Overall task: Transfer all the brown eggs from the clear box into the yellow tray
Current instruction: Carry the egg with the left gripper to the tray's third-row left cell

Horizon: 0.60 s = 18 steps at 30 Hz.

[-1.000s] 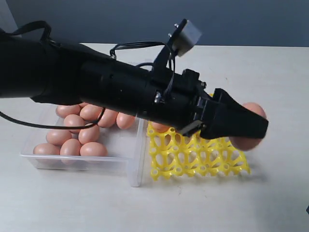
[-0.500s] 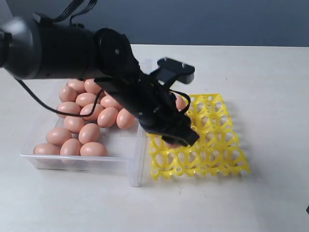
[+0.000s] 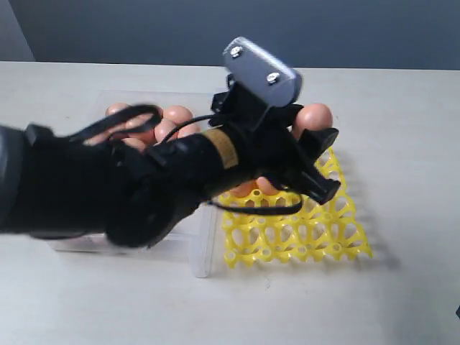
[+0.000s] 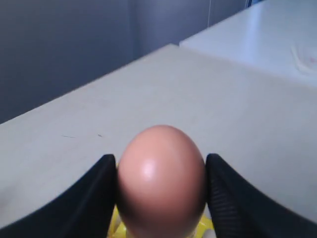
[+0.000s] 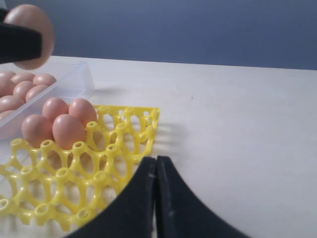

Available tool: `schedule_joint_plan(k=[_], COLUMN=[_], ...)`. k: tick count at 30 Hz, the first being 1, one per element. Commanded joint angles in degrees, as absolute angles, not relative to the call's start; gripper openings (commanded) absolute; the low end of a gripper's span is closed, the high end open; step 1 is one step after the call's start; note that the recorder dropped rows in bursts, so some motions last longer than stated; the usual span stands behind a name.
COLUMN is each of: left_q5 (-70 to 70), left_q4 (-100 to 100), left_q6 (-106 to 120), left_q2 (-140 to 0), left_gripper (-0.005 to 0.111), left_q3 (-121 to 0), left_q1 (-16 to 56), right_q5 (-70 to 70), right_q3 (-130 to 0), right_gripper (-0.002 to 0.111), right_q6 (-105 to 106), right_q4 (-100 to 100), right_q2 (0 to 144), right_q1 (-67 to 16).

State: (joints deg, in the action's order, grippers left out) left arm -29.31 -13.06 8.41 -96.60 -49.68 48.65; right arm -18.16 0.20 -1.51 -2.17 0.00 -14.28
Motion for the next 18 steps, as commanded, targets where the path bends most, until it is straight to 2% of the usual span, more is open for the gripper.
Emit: schedule_joint_plan(k=[1,7,11,18], left_q5=[-51.1,-55.0,-53.8,-56.9], left_q4=[-5.1,-0.8,12.2,15.9], left_q6=[-1.7,-6.5,-7.5,-7.5], left_q2=[-94.7,-94.7,-97.0,-104.4], left_gripper=[0.000,0.000,0.000,0.000], left_q3=[-36.5,-30.6,-30.3,-30.3], left_q1=[48.3,42.2,38.6,37.2], right_q5=[-17.5,-17.5,-17.5,-17.5], right_q3=[0.0,0.0,0.0,0.0], right_gripper=[0.001,0.001,0.001,0.001], right_q6=[-1.5,-1.5,-1.5,-1.5], right_q4=[-2.1,-2.1,-2.1,-2.1], right_q2=[0.0,0.0,0.0,0.0], right_q1=[-14.4,-14.4,-14.4,-14.4])
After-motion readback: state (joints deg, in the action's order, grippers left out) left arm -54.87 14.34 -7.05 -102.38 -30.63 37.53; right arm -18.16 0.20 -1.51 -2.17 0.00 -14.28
